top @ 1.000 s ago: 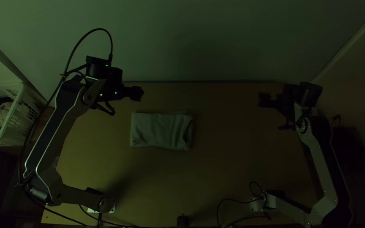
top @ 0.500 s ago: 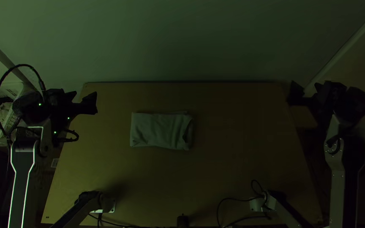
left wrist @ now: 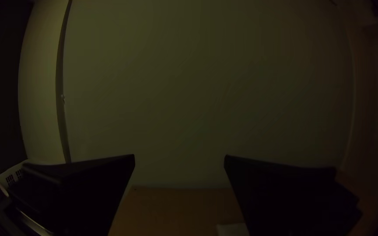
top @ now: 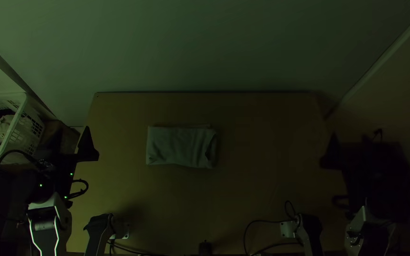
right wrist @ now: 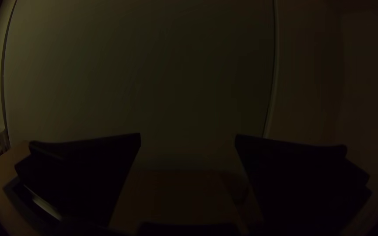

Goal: Fold the t-shirt

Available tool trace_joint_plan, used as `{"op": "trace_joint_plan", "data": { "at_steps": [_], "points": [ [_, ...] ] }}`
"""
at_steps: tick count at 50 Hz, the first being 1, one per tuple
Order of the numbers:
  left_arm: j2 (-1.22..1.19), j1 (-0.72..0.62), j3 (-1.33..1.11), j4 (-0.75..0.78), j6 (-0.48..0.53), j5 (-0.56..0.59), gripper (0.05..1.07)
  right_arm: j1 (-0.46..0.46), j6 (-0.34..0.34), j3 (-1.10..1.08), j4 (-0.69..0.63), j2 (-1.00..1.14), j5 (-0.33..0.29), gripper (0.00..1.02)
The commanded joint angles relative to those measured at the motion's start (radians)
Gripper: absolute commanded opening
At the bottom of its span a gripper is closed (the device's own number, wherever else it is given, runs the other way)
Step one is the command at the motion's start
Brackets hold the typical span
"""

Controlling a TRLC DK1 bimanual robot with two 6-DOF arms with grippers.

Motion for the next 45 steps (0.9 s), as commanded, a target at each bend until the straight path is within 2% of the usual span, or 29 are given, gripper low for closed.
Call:
{"op": "trace_joint_plan", "data": {
  "at_steps": [1,8,12,17,25,35,45],
  "points": [
    [-0.127,0.021,-0.143,0.049,-0.012,-0.008,1.03,-0.007,-0.004,-0.121,0.021,-0.146,0.007,0.99],
    [-0.305,0.025,-0.317,0.058,-0.009,-0.011,1.03,-0.004,0.008,-0.31,0.055,-0.379,0.007,0.99],
    [-0.404,0.025,-0.401,0.058,-0.004,-0.011,1.03,-0.018,0.051,-0.33,0.005,-0.375,0.008,0.99],
    [-0.423,0.032,-0.475,0.067,-0.001,-0.011,1.03,-0.019,0.077,-0.398,0.02,-0.378,0.008,0.99],
    [-0.424,0.035,-0.619,0.187,0.008,-0.011,1.03,-0.018,0.123,-0.537,0.152,-0.379,0.008,0.99],
    [-0.424,0.033,-0.745,0.231,0.036,-0.01,1.03,0.002,0.186,-0.726,0.339,-0.379,0.008,0.99],
    [-0.423,0.035,-0.777,0.251,0.062,-0.011,1.03,0.005,0.206,-0.838,0.37,-0.376,0.013,0.99]
  ]
}}
